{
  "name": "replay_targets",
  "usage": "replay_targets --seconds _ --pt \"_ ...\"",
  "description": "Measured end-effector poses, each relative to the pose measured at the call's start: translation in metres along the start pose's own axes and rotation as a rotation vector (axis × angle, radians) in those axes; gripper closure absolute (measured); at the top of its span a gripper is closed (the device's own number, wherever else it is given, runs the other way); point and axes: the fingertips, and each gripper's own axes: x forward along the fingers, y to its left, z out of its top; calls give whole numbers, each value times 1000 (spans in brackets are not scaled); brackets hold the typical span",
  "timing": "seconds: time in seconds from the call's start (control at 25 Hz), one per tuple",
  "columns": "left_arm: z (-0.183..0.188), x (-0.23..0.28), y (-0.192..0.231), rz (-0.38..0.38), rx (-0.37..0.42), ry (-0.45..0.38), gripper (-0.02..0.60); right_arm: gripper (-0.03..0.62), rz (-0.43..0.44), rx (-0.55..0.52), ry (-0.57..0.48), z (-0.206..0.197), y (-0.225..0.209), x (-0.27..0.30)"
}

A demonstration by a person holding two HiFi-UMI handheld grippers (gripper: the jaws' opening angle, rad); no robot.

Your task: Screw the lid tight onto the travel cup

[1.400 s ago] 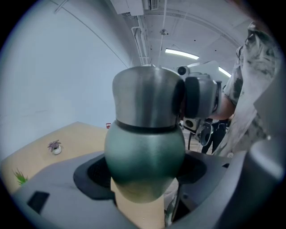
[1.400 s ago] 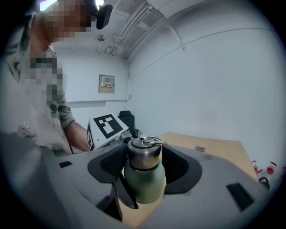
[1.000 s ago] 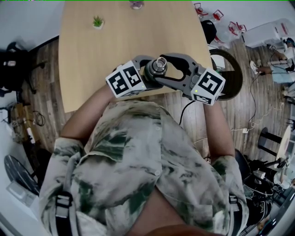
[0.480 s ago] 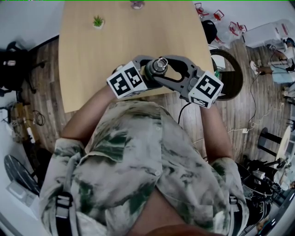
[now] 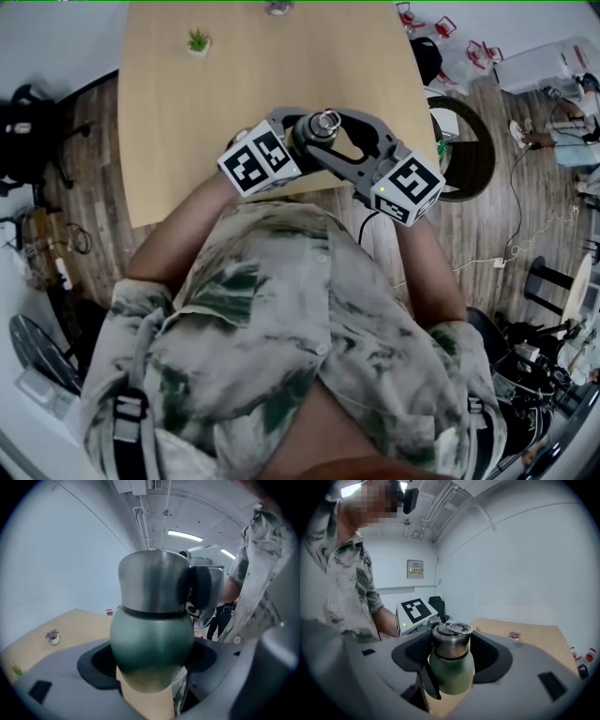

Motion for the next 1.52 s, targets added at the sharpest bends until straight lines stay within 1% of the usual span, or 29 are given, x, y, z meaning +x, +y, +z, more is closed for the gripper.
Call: replay_targets --seconds 0.12,0.4,0.48,0.6,0.72,0.84,0.96,1.12,1.24,1.28,1.36,1.52 --pt "3 -2 -4 -35 20 -10 199 290 66 -16 21 -1 2 -3" --pt "7 -1 -20 -135 71 -15 199 284 216 -108 56 9 10 -11" --pt "7 0 -23 -149 75 -15 199 289 238 -120 61 10 12 -12" --pt "6 1 -22 -157 81 -10 199 310 250 -128 62 9 14 -12" --pt "6 1 -20 -143 83 -2 199 330 234 -135 58 9 14 -12" --pt "6 2 -16 -105 71 1 199 332 183 -131 49 9 10 -13" --pt "6 4 -9 -52 47 5 199 333 102 -110 38 9 4 -11" --pt "1 3 0 18 13 13 199 333 -30 -58 23 6 -1 -5" --pt "-4 2 0 36 2 15 198 333 -104 -26 19 4 0 -2" --pt "-5 1 0 32 1 17 198 333 -113 -24 20 3 2 -1" --pt "-8 1 -2 13 5 21 198 332 -94 -30 27 1 4 0" --pt "-5 -1 -8 -37 37 21 198 303 22 -77 39 4 6 -5"
